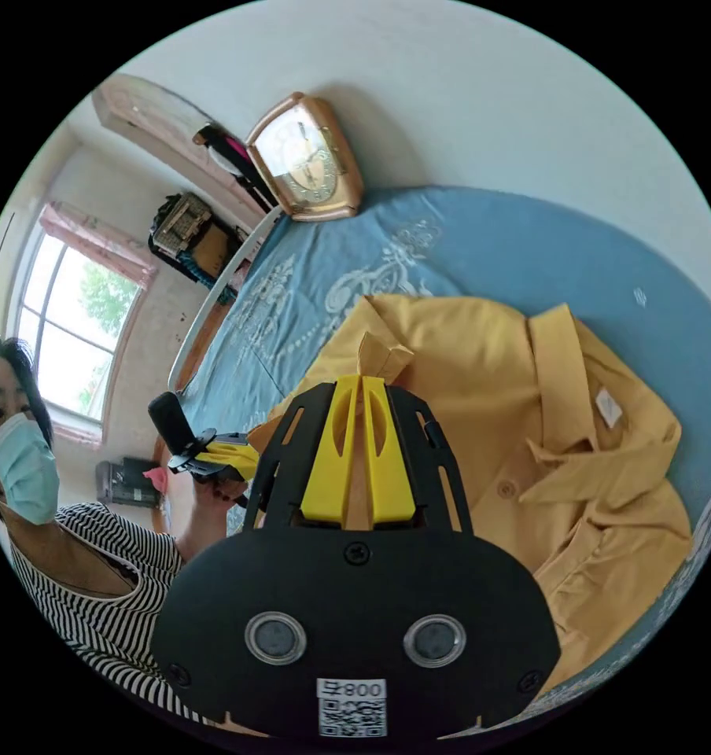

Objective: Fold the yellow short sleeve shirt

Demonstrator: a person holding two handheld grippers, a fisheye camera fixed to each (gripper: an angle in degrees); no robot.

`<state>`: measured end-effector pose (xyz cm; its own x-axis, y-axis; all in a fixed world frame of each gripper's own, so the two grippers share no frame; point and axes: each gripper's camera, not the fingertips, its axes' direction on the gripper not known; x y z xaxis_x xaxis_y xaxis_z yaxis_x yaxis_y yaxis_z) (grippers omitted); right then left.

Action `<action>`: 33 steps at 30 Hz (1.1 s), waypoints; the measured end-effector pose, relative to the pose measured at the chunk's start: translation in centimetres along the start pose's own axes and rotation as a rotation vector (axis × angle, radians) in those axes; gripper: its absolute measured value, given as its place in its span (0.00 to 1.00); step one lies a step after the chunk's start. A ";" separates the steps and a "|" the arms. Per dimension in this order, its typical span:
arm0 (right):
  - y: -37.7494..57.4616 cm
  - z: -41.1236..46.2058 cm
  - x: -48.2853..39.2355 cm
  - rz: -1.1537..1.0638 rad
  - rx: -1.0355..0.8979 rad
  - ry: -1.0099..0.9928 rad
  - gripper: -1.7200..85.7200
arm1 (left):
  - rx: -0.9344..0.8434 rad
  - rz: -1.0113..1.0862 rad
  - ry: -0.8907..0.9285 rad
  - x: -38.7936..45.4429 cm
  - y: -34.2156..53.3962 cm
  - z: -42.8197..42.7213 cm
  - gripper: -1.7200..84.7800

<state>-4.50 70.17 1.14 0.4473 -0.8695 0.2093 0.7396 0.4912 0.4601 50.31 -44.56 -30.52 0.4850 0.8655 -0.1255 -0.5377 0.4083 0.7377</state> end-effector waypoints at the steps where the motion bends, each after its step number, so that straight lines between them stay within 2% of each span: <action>1: 1.1 0.0 1.7 0.026 -0.005 0.001 0.02 | -0.035 0.004 0.007 0.1 -0.1 1.4 0.02; 10: 5.9 -1.2 9.7 0.070 0.022 0.003 0.02 | -0.156 0.018 0.019 0.4 -0.6 9.4 0.02; 16: 7.4 -1.6 14.7 0.116 0.030 0.054 0.02 | -0.186 -0.019 0.120 -0.9 -0.7 14.1 0.02; 24: 10.2 -1.3 19.2 0.184 0.027 0.053 0.02 | -0.170 -0.081 0.012 -3.1 -1.1 17.6 0.02; 28: 12.3 -2.5 20.1 0.241 0.099 0.071 0.02 | -0.181 -0.114 0.002 -4.4 -1.3 19.7 0.02; 31: 13.3 -2.6 18.2 0.168 0.124 0.088 0.02 | -0.169 -0.101 -0.060 -4.6 -1.7 20.9 0.02; 33: 13.5 -0.9 16.5 0.098 0.059 0.095 0.02 | -0.214 -0.106 -0.143 -4.9 -1.8 22.2 0.02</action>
<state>13.31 62.53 10.02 0.5640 -0.8072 0.1742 0.6603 0.5675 0.4918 64.19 -56.02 -16.50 0.6305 0.7711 -0.0888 -0.6049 0.5599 0.5662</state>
